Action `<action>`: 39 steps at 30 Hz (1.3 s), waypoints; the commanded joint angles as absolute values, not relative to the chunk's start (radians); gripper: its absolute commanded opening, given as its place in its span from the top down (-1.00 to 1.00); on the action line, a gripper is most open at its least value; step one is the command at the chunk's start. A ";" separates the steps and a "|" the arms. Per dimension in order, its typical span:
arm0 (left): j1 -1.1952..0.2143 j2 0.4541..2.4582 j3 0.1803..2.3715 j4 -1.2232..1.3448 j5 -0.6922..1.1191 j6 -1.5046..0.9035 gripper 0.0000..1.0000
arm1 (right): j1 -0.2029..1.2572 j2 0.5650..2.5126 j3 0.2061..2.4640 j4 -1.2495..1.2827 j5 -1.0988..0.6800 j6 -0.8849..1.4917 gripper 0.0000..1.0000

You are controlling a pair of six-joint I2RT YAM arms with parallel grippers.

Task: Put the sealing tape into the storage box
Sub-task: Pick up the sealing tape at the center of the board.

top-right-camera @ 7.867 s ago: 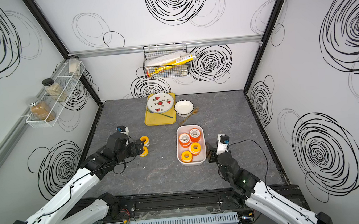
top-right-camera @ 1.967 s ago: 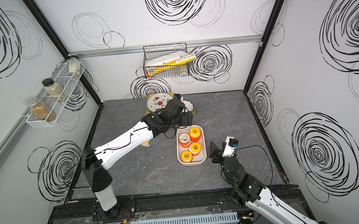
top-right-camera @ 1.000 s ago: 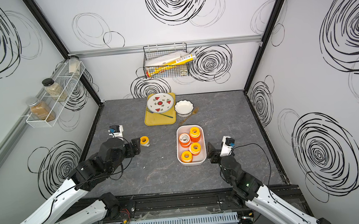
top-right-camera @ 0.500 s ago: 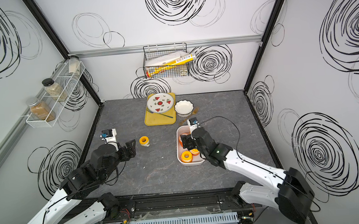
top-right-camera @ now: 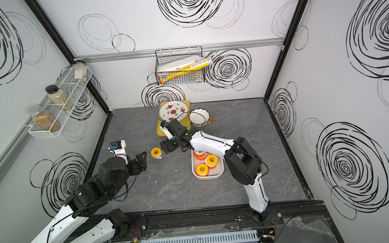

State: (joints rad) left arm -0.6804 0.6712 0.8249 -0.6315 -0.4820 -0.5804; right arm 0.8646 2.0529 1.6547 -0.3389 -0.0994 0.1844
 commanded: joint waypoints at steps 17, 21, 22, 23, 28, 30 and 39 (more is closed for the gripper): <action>-0.675 0.684 0.818 -0.601 -0.497 -0.582 -0.84 | 0.953 2.522 2.259 -0.612 -0.040 0.083 -0.87; -0.675 0.689 0.818 -0.601 -0.493 -0.583 -0.84 | 0.956 2.544 2.259 -0.613 -0.012 0.081 -0.80; -0.675 0.689 0.818 -0.600 -0.493 -0.581 -0.84 | 0.956 2.549 2.260 -0.614 -0.010 0.081 -0.78; -0.675 0.690 0.818 -0.600 -0.492 -0.580 -0.84 | 0.956 2.553 2.259 -0.614 -0.007 0.081 -0.77; -0.675 0.696 0.818 -0.598 -0.487 -0.579 -0.84 | 0.957 2.579 2.265 -0.612 0.020 0.080 -0.67; -0.675 0.698 0.818 -0.597 -0.484 -0.577 -0.84 | 0.956 2.589 2.271 -0.612 0.018 0.080 -0.63; -0.675 0.699 0.817 -0.595 -0.481 -0.574 -0.84 | 0.956 2.597 2.289 -0.619 0.018 0.083 -0.30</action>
State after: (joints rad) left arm -0.6796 0.7006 0.8246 -0.6304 -0.4862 -0.5819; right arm 0.9543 2.5790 2.2593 -0.5823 0.0086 0.0822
